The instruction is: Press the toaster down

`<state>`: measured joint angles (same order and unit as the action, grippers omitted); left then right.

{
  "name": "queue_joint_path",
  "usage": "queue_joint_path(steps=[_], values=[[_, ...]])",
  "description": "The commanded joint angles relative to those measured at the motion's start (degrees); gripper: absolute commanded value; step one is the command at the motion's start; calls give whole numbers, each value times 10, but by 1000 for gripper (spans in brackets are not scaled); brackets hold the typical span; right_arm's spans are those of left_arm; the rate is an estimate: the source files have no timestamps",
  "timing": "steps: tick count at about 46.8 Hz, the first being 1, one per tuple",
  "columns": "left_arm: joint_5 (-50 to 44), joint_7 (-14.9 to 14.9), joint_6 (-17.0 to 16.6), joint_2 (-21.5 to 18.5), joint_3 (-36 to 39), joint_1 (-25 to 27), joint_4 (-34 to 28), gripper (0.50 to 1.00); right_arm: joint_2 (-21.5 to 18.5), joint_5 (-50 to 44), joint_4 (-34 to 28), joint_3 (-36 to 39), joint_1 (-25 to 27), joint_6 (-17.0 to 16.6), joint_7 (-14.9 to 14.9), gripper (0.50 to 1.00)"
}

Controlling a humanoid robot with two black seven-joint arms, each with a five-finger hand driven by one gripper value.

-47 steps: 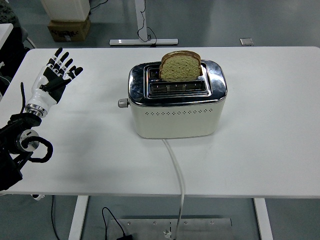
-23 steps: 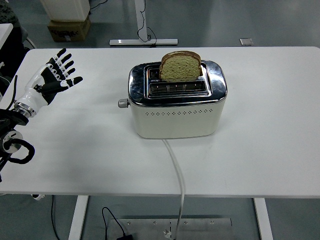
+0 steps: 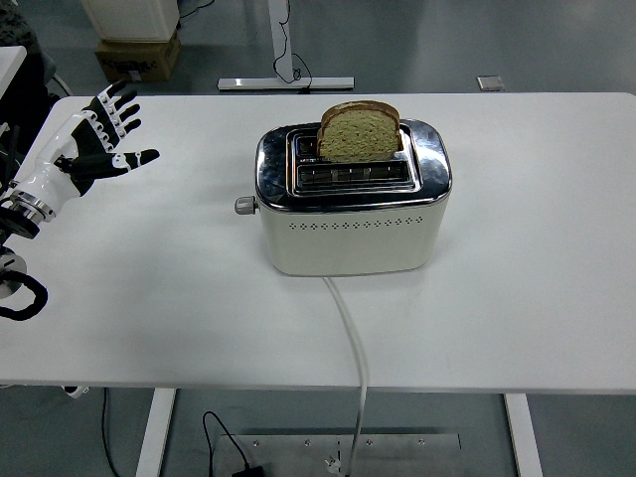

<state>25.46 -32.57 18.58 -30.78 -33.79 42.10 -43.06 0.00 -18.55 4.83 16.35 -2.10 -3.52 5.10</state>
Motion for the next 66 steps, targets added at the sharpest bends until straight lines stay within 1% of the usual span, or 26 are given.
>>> queue_joint_path(steps=[1,3,7,28,31,43,49,55,66], values=[[3,0,19,-19,2,0,-21,1000,0,0,0,0,0,0,0,998],[5,0,25,-24,2,0,-23,1000,0,0,-1,0,0,0,0,998],[20,0,25,-25,4,-2,-23,1000,0,0,0,0,0,0,-1,998],[187,0,26,-36,49,-4,-35,1000,0,0,-1,0,0,0,0,998],[214,0,25,-52,50,-4,-40,1000,0,0,0,0,0,0,0,998],[306,0,23,-103,49,-4,-82,1000,0,0,0,0,0,0,0,998],[351,0,16,-114,49,-4,-111,1000,0,0,0,0,0,0,0,998],[372,0,5,-124,49,-4,-142,1000,0,0,0,0,0,0,0,998],[432,4,5,-125,49,-4,-174,1000,0,0,0,0,0,0,0,998]])
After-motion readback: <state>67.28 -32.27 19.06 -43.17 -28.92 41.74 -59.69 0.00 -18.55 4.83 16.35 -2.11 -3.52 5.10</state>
